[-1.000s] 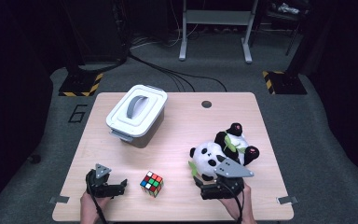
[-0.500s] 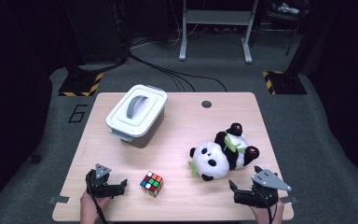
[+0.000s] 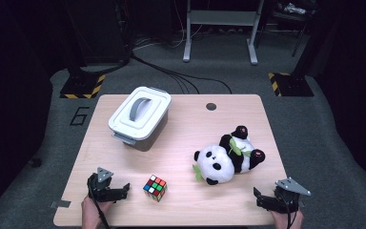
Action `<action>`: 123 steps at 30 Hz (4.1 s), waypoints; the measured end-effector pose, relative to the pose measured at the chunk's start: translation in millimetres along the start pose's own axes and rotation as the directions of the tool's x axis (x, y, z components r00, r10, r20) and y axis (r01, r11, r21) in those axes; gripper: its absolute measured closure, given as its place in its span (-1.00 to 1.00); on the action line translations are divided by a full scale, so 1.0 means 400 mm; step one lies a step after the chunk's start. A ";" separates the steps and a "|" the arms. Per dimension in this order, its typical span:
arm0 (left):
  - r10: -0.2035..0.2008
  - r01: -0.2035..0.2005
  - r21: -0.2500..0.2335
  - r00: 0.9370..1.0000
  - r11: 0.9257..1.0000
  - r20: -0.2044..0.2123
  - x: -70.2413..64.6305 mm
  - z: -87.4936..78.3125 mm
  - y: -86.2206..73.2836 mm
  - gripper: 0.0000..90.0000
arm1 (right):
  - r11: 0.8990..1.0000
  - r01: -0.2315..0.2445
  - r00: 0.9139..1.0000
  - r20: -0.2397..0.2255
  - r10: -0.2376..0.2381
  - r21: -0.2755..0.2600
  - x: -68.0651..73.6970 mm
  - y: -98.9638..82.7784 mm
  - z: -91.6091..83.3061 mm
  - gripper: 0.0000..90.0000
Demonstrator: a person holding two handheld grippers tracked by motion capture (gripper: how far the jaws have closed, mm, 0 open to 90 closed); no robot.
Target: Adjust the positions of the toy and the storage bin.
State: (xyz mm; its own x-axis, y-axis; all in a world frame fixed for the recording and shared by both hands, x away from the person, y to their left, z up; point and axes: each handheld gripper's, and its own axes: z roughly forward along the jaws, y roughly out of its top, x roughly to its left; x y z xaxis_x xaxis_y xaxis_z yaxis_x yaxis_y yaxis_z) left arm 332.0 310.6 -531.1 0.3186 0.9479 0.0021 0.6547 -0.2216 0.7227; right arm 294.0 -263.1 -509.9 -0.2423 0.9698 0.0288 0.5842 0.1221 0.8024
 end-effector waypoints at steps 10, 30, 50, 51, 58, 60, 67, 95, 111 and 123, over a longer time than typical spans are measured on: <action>-0.005 0.007 -0.041 0.999 0.999 0.044 -0.022 -0.049 0.015 -0.99 | 0.998 -0.021 1.000 0.014 0.021 0.061 -0.038 0.019 0.081 -1.00; 0.100 -0.073 -0.142 0.976 0.987 0.195 -0.177 -0.129 0.094 -1.00 | 0.992 0.012 0.999 0.042 -0.018 0.125 -0.026 0.024 0.113 -1.00; 0.178 -0.167 -0.069 0.958 0.984 0.224 -0.286 -0.035 0.089 -1.00 | 0.992 0.004 0.999 0.040 -0.009 0.128 -0.027 0.025 0.113 -1.00; 0.188 -0.178 -0.064 0.958 0.982 0.217 -0.285 -0.030 0.087 -1.00 | 0.992 0.004 0.999 0.040 -0.009 0.128 -0.027 0.025 0.113 -1.00; 0.191 -0.183 -0.053 0.959 0.982 0.208 -0.293 -0.016 0.069 -0.63 | 0.992 0.006 0.999 0.034 -0.011 0.125 -0.028 0.025 0.112 -0.97; 0.186 -0.178 -0.059 0.961 0.982 0.206 -0.293 -0.016 0.066 -0.51 | 0.992 0.008 0.999 0.034 -0.013 0.126 -0.028 0.025 0.112 -0.97; 0.202 -0.188 -0.084 0.956 0.979 0.214 -0.294 -0.018 0.060 -0.25 | 0.992 0.005 0.999 0.035 -0.010 0.125 -0.027 0.025 0.112 -0.96; 0.107 -0.097 -0.103 0.990 0.990 0.094 -0.142 -0.059 0.078 -0.25 | 0.992 0.007 0.999 0.034 -0.011 0.126 -0.028 0.025 0.112 -0.96; -0.041 0.035 -0.134 0.998 0.990 -0.041 0.037 -0.078 0.092 -0.25 | 0.992 0.007 0.999 0.034 -0.011 0.126 -0.028 0.025 0.112 -0.96; -0.096 0.077 -0.144 0.987 0.987 -0.130 0.159 -0.070 0.125 -0.25 | 0.992 0.006 0.999 0.034 -0.010 0.125 -0.028 0.025 0.113 -0.96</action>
State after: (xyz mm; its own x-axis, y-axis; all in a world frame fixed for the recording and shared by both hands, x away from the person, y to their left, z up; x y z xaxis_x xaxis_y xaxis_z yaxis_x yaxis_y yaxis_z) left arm 366.0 366.2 -475.5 0.1627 0.9864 0.0227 0.5713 -0.1130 0.8129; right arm 337.4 -263.3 -529.2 -0.2218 0.9751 0.0003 0.6748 0.1533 0.7219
